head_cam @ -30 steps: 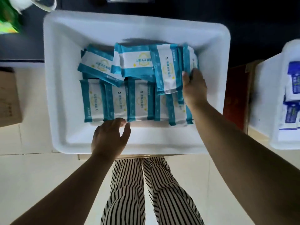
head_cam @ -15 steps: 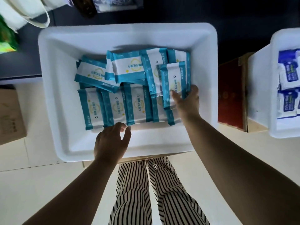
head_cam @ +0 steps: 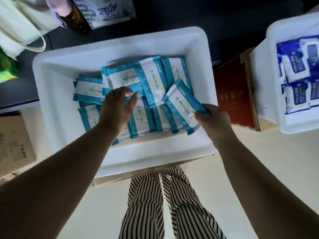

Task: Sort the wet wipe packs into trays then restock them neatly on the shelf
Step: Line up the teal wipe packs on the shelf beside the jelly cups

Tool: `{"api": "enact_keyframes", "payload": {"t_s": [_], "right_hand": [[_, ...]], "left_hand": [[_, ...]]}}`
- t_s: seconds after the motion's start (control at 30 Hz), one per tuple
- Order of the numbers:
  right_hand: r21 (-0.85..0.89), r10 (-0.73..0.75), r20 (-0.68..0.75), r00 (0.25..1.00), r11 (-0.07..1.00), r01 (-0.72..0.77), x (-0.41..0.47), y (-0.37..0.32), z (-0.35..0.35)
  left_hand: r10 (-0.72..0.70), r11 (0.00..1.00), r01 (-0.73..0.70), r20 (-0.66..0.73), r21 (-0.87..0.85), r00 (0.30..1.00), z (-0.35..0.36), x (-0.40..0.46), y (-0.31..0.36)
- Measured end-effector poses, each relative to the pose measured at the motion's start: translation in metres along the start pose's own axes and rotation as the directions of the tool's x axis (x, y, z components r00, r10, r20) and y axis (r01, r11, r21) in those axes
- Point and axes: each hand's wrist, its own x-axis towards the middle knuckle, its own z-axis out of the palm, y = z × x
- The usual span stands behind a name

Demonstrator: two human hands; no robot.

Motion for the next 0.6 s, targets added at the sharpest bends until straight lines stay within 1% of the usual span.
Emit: {"api": "enact_keyframes", "payload": {"t_s": [0.03,0.07,0.13,0.17,0.2,0.3,0.37,0.5,0.53,0.6], "right_hand": [[0.070,-0.009,-0.052,0.999,0.997,0.012,-0.001,0.003,-0.002],[0.182,0.013,-0.087,0.996,0.983,0.003,-0.002,0.006,-0.003],[0.432,0.110,-0.106,0.988,0.900,-0.053,-0.002,0.007,-0.002],[0.522,0.143,-0.115,0.983,0.851,-0.062,-0.002,0.009,0.000],[0.572,0.156,-0.129,0.979,0.818,-0.055,-0.001,0.011,0.003],[0.607,0.179,-0.145,0.973,0.793,-0.055,0.005,0.013,0.009],[0.622,0.200,-0.117,0.973,0.778,-0.085,0.010,0.013,0.009],[0.587,0.186,-0.076,0.980,0.803,-0.107,0.017,0.009,0.007],[0.562,0.172,-0.082,0.982,0.821,-0.097,0.018,0.009,0.008],[0.456,0.135,-0.111,0.985,0.887,-0.070,0.018,0.009,0.012]], "left_hand": [[0.021,1.000,-0.021,-0.023,0.014,1.000,0.001,0.020,0.009],[0.033,0.999,-0.032,-0.012,0.025,0.999,0.004,0.039,0.017],[0.018,0.998,-0.022,0.074,0.056,0.997,0.011,0.071,0.028],[0.005,0.995,-0.016,0.116,0.099,0.993,0.016,0.082,0.031],[0.002,0.986,-0.024,0.133,0.163,0.991,0.020,0.090,0.032],[0.046,0.919,-0.089,0.118,0.384,0.992,0.028,0.092,0.032],[0.084,0.887,-0.121,0.102,0.446,0.991,0.029,0.082,0.033],[0.141,0.911,-0.140,0.025,0.387,0.990,0.029,0.059,0.019],[0.132,0.926,-0.129,0.017,0.356,0.991,0.030,0.055,0.015],[0.048,0.966,-0.058,0.046,0.250,0.998,0.033,0.050,0.008]]}}
